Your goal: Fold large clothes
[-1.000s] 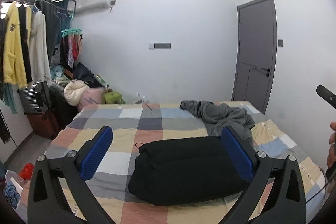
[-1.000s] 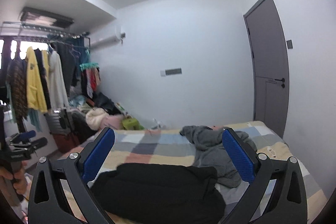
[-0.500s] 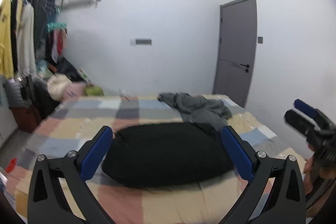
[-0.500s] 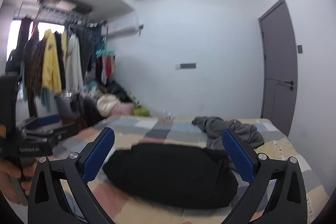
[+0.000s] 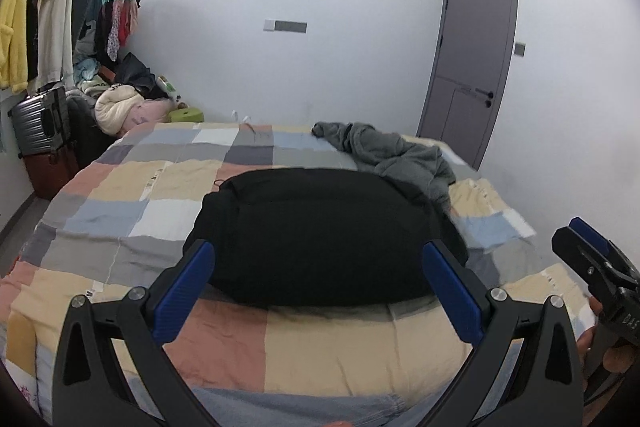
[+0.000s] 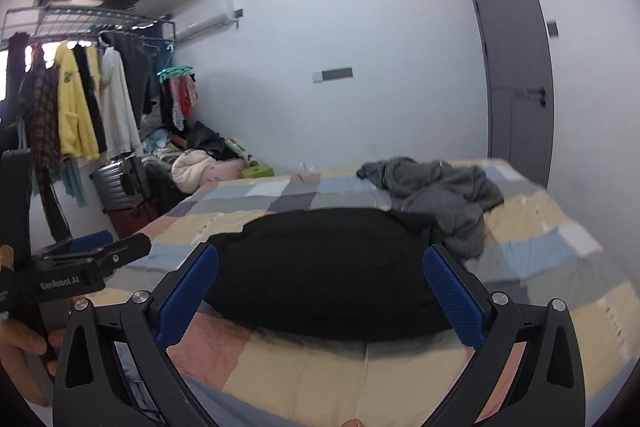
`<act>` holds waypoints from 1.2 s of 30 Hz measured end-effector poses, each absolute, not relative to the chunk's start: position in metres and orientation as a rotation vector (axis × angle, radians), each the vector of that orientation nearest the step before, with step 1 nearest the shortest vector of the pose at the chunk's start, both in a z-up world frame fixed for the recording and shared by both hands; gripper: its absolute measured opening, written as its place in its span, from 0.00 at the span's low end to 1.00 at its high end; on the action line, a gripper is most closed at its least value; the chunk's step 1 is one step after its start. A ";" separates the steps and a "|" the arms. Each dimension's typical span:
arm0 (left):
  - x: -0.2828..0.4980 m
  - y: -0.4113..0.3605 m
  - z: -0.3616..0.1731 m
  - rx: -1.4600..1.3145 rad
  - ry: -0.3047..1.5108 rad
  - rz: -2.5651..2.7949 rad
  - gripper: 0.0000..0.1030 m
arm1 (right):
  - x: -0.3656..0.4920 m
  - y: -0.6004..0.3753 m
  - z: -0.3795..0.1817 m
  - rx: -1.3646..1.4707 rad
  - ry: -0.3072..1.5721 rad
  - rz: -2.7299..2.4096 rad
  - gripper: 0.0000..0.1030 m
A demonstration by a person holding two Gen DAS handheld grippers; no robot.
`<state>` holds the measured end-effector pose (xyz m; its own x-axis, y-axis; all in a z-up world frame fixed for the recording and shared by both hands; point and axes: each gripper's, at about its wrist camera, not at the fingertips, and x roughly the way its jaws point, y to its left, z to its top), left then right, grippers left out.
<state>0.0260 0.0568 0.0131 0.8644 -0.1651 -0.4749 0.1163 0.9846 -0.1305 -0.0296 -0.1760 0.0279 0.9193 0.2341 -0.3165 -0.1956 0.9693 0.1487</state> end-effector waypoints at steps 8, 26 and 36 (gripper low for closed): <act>0.030 0.051 -0.008 -0.102 0.554 -0.147 1.00 | -0.022 -0.171 0.006 0.100 0.402 0.190 1.00; 0.032 0.054 -0.013 -0.114 0.580 -0.100 1.00 | -0.026 -0.168 0.005 0.078 0.409 0.162 1.00; 0.030 0.051 -0.014 -0.103 0.579 -0.113 1.00 | -0.025 -0.165 0.001 0.067 0.421 0.157 1.00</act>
<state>0.0297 0.0509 -0.0142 0.8310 -0.1354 -0.5395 0.0778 0.9887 -0.1284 -0.0247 -0.1647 0.0012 0.9007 0.1654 -0.4018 -0.1375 0.9857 0.0975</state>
